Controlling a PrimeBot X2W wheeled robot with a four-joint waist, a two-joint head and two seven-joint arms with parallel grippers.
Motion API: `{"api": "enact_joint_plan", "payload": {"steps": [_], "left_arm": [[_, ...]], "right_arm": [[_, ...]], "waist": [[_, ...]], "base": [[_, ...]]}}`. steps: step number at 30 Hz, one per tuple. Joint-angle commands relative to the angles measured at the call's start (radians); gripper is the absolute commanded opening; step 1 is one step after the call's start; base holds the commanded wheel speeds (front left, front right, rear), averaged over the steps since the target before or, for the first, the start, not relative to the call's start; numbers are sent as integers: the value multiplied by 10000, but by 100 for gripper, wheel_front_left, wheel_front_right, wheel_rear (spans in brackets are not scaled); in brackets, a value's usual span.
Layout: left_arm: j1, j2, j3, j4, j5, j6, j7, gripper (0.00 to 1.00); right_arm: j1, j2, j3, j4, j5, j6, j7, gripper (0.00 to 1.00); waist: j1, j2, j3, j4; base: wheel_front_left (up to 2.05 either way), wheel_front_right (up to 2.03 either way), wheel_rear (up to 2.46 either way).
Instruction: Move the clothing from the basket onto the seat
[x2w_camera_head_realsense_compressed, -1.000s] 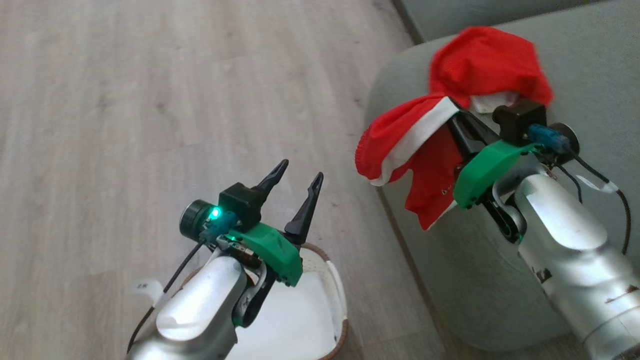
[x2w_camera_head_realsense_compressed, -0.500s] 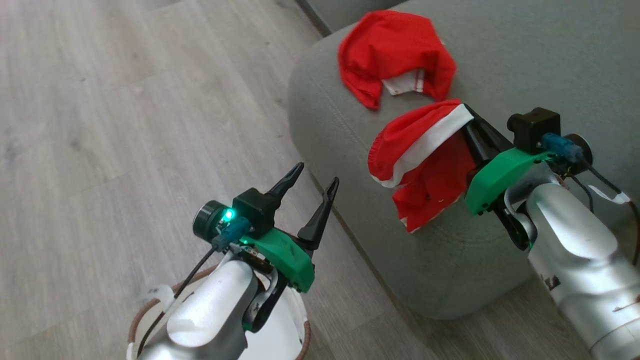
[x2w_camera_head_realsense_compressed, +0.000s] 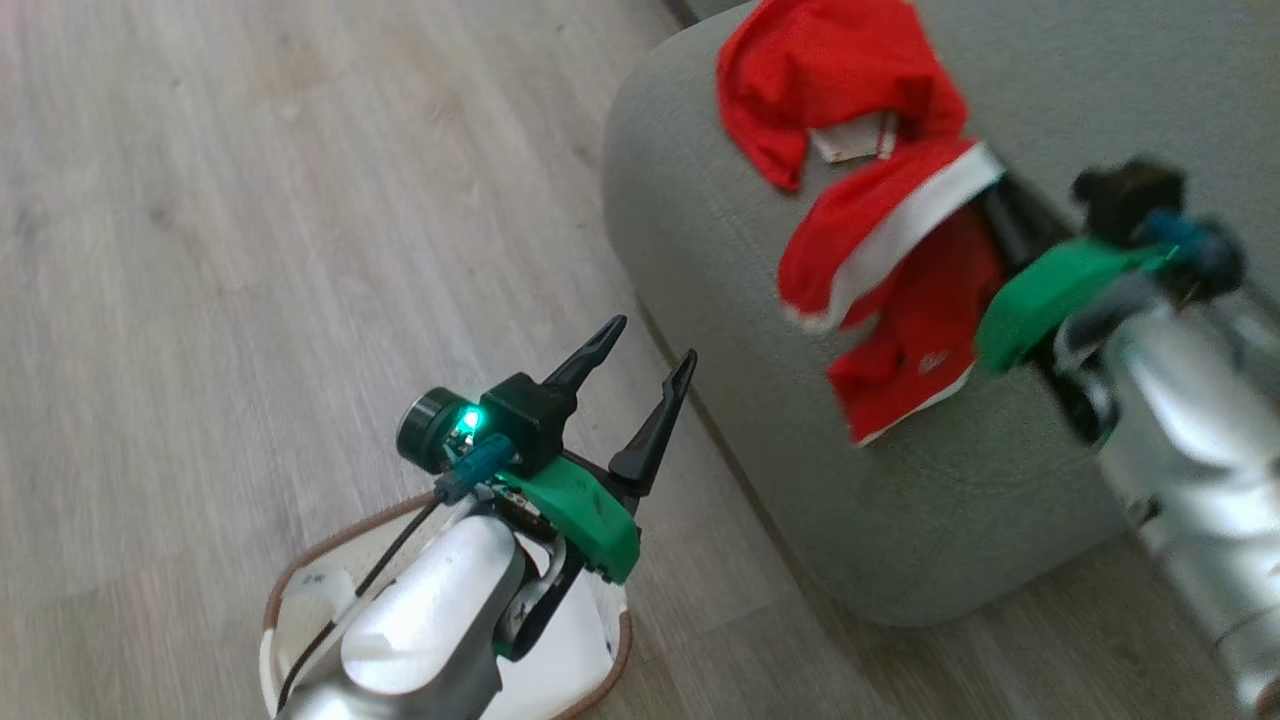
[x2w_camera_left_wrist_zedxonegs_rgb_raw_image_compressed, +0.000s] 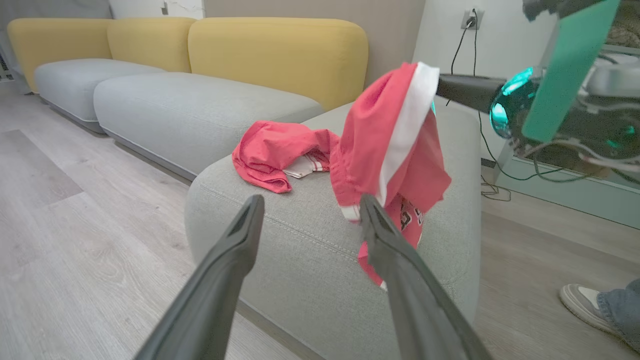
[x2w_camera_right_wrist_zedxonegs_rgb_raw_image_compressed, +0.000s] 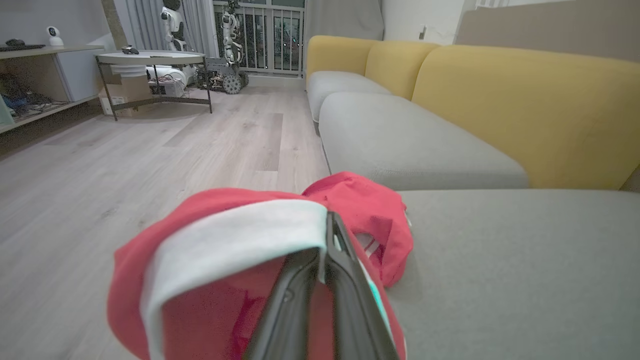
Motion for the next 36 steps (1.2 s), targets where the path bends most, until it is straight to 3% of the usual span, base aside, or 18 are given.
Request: {"api": "enact_joint_plan", "payload": {"steps": [1,11,22,28,35,36], "left_arm": [[-508,113,391,-363,66,46,-124,100],[-1051,675,467,-1201,436,278,155,100],[-1630,1540,578,-2970,999,610,786,100],[-1635,1903,662,-3758,1167,849,1100,100],[-1689,2164,806,-4067,1233,1015,1163,100],[-1696,2172,807,-4073,1235,1026,1159,100]], "right_arm": [[-664,-175,-21,-261,47,-2,-66,0],[-3713,-1696,-333,513,154,-2,27,0],[-6783,-2896,-1285,1970,-840,-2,37,0],[-7209,-3252,-2606,3110,-1597,-2,-49,0],[-6378,-2789,-4079,3236,-2441,-2,-63,0],[-6220,-2697,-4256,3235,-2555,-2,-64,8]], "waist": [[0,0,323,332],[0,0,2130,1552],[0,0,4450,2162],[0,0,5275,2319],[0,0,5706,2323],[0,0,5725,2319]], "base": [[0,0,0],[0,0,0],[0,0,0],[0,0,0],[0,0,0],[0,0,0]]}}
